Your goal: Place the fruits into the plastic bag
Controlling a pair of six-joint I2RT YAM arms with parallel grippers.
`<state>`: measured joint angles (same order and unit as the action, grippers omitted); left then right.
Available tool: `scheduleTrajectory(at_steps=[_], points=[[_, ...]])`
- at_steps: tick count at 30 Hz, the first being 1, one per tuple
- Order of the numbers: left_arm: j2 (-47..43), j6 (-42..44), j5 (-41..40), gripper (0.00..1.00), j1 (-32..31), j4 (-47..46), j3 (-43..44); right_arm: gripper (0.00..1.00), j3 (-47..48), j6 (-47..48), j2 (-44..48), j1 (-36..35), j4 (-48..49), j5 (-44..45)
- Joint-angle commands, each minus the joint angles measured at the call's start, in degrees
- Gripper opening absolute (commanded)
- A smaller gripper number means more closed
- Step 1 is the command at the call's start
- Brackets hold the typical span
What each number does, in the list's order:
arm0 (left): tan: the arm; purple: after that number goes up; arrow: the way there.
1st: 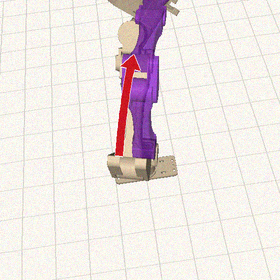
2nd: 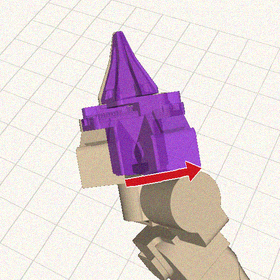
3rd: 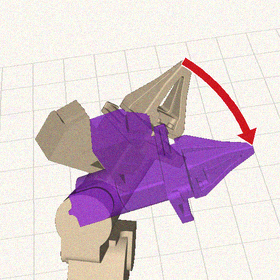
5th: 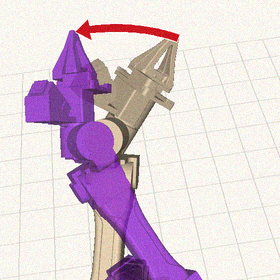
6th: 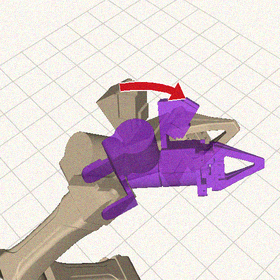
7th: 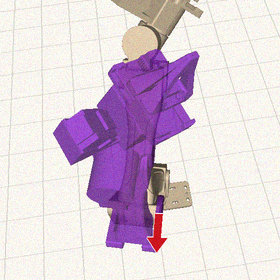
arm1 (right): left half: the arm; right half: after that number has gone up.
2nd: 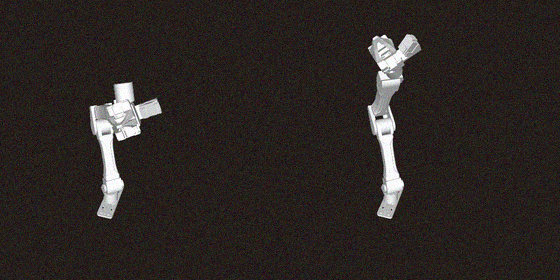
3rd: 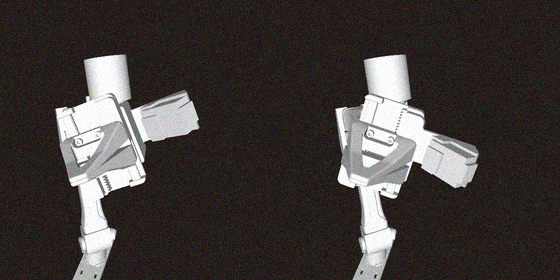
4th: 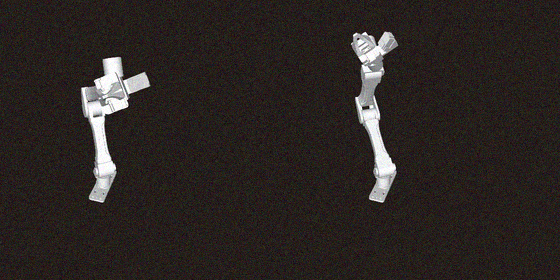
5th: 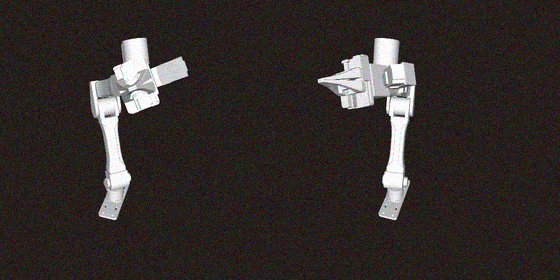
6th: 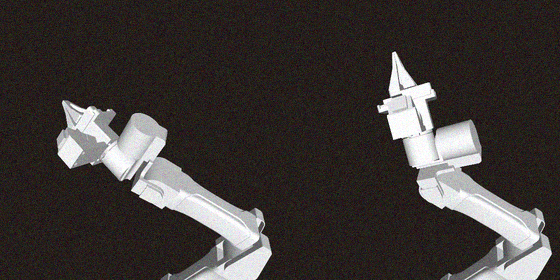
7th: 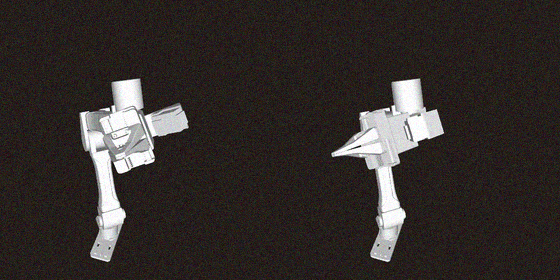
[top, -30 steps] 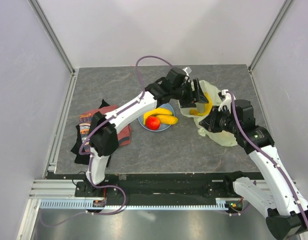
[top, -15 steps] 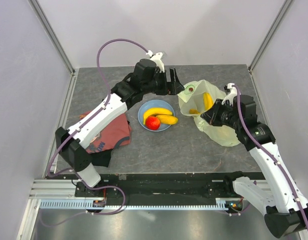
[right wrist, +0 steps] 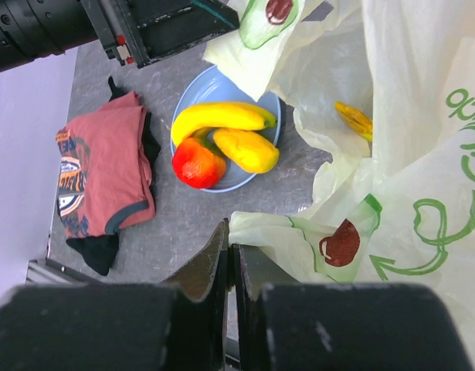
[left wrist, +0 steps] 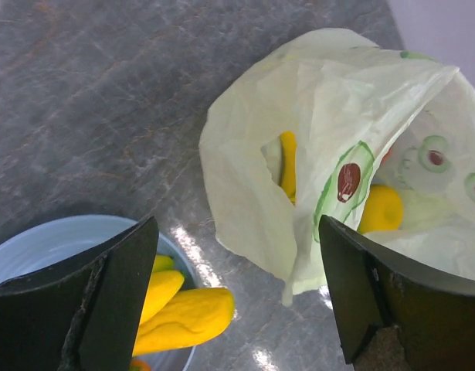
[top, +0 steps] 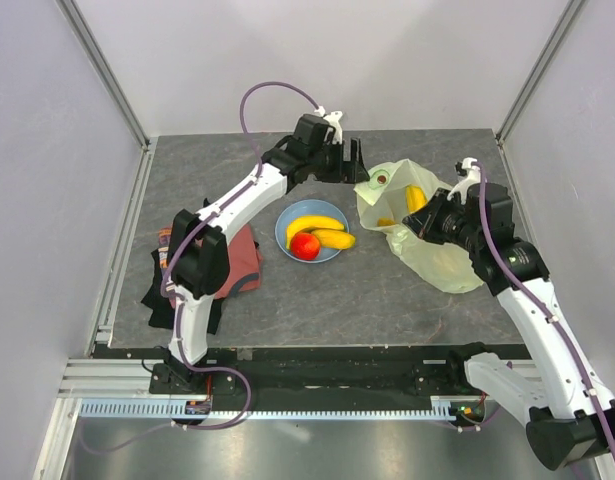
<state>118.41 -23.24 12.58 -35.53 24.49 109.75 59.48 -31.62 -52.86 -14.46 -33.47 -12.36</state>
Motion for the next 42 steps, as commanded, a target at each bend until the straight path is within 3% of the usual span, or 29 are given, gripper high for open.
scheduleTrajectory(at_steps=[1, 5, 14, 17, 18, 21, 31, 37, 42], points=[[3.31, -6.44, 16.49, 0.9, 3.27, -14.5, 0.64, 0.1, 1.95, -1.52, -0.92, 0.31, 2.45, 3.48], [6.92, -11.91, 23.71, 0.88, 3.8, -22.71, 0.54, 0.1, 4.23, -1.52, -4.17, 0.31, 2.97, 4.71], [13.15, -17.96, 35.39, 0.77, 3.62, -24.31, 4.68, 0.1, 8.79, -1.17, -9.88, 0.75, 3.15, 7.09], [14.13, -22.0, 43.9, 0.54, 3.62, -30.8, 3.46, 0.1, 12.23, -0.12, -14.01, 1.89, 3.15, 7.09], [14.22, -23.41, 45.24, 0.33, 3.62, -34.91, 2.93, 0.1, 13.19, -0.2, -16.2, 3.02, 2.72, 7.26], [13.78, -27.37, 45.79, 0.02, 4.24, -40.56, 1.6, 0.1, 16.71, -0.2, -19.55, 5.83, 2.01, 7.52], [11.76, -25.28, 34.19, 0.02, 13.29, -38.99, 10.04, 0.09, 35.08, 5.78, -36.07, 8.66, 7.53, 6.48], [8.07, -19.38, 28.82, 0.02, 18.99, -33.9, 10.39, 0.09, 43.78, 4.46, -48.45, 7.87, 16.41, -1.87], [2.19, -15.44, 27.41, 0.02, 22.43, -31.09, 5.93, 0.09, 53.62, 4.81, -56.29, 3.48, 17.56, -5.39]])
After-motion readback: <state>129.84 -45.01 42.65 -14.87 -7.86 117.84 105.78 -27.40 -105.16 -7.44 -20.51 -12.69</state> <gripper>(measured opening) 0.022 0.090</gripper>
